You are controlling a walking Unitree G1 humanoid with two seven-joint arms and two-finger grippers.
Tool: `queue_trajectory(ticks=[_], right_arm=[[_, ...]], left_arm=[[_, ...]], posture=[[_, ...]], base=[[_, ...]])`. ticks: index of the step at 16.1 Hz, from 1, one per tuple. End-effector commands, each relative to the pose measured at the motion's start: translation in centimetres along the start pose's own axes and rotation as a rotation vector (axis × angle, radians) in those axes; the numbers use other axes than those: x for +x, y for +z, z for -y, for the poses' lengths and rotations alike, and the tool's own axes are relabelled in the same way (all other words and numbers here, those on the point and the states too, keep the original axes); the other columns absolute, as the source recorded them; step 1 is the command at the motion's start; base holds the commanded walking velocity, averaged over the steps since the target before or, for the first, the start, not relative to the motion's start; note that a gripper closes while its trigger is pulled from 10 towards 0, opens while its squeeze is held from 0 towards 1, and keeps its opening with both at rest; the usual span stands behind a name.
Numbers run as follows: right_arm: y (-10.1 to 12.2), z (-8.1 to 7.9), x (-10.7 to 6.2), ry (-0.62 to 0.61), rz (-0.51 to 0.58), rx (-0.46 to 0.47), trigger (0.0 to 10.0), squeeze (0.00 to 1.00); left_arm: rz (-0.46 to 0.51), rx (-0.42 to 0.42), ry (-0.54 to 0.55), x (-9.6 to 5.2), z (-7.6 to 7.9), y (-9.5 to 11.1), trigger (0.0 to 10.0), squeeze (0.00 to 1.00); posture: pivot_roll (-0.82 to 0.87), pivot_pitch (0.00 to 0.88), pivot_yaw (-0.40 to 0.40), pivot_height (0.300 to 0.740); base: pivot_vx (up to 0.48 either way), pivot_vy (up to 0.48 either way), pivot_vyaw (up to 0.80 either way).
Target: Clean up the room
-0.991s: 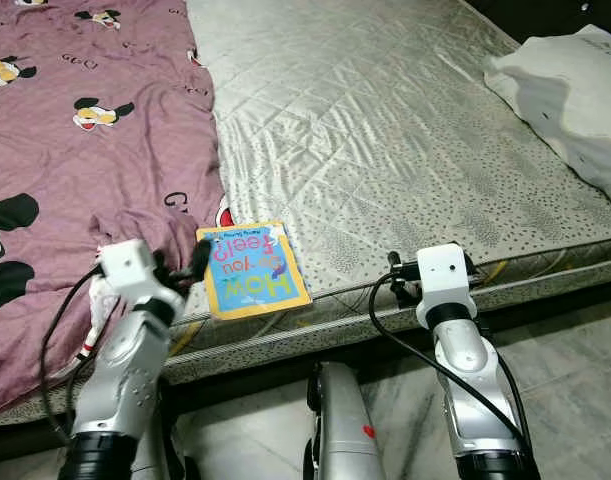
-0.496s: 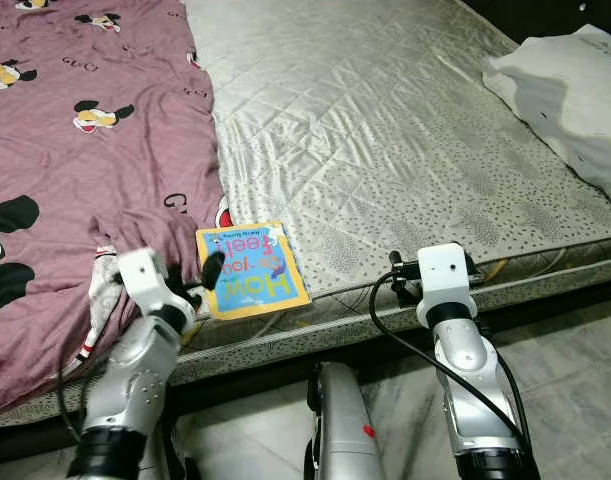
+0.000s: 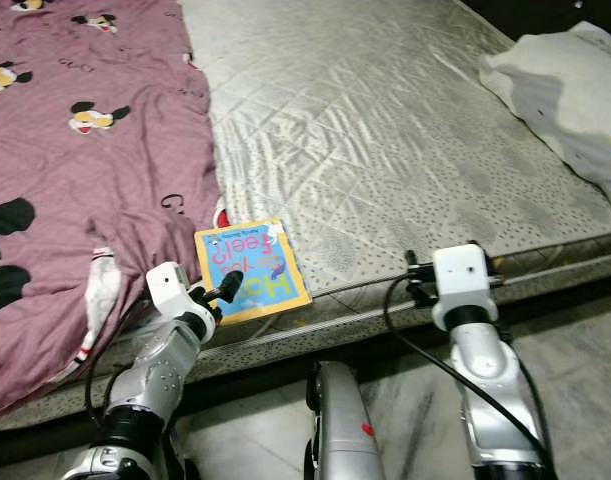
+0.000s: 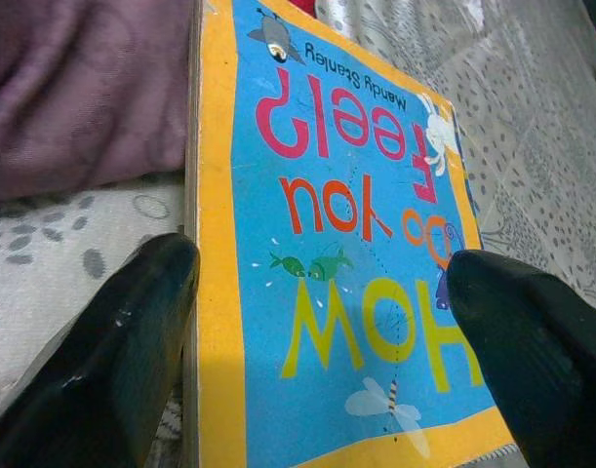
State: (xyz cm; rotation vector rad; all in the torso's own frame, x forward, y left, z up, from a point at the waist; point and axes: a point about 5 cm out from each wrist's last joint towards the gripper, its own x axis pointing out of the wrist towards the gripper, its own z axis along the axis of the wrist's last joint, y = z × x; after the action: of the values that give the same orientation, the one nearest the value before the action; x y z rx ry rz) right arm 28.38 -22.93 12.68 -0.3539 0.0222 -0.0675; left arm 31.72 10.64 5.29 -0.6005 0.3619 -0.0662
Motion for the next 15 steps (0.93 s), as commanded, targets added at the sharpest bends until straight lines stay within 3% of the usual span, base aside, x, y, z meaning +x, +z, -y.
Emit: queue_trajectory(ticks=[1,6,11,15], right_arm=[[0.0,0.5,-0.2,-0.008,-0.006,-0.004,10.0,0.0],[0.4,-0.5,0.2,0.017,0.007,-0.001,10.0,0.0],[0.3,-0.2,0.2,0.007,0.005,-0.002,10.0,0.0],[0.6,-0.7,0.5,0.009,0.015,0.004,10.0,0.0]], left_arm=[[-0.033,-0.014,0.015,0.1,0.0,-0.6,10.0,0.0],[-0.008,-0.002,0.078,-0.5,-1.6,0.2,10.0,0.0],[0.006,0.017,0.124,-0.9,-2.5,0.7,10.0,0.0],[-0.056,0.05,0.133,-0.2,-3.1,0.0,10.0,0.0]], posture=[[-0.25,0.141,-0.039,0.547],[-0.23,0.136,-0.038,0.547],[-0.22,0.132,-0.029,0.547],[-0.22,0.122,-0.032,0.547]], base=[[0.0,0.0,0.0],[0.0,0.0,0.0],[0.0,0.0,0.0],[0.0,0.0,0.0]])
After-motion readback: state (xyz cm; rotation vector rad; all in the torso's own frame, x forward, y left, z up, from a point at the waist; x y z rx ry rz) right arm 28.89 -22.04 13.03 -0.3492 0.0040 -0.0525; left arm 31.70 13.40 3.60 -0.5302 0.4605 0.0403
